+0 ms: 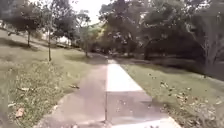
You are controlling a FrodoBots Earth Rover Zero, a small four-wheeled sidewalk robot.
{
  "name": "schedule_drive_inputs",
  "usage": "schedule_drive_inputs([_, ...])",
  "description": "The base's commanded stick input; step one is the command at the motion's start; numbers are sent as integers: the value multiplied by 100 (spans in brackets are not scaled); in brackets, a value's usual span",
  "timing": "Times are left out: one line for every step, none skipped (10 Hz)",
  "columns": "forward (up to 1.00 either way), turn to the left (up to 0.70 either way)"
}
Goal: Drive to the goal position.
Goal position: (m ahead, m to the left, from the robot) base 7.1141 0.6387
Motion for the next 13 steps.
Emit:
schedule_drive_inputs([100,0])
schedule_drive_inputs([100,0])
schedule_drive_inputs([100,0])
schedule_drive_inputs([100,0])
schedule_drive_inputs([100,0])
schedule_drive_inputs([100,0])
schedule_drive_inputs([100,0])
schedule_drive_inputs([100,0])
schedule_drive_inputs([100,0])
schedule_drive_inputs([100,0])
schedule_drive_inputs([100,37])
schedule_drive_inputs([100,28])
schedule_drive_inputs([100,2])
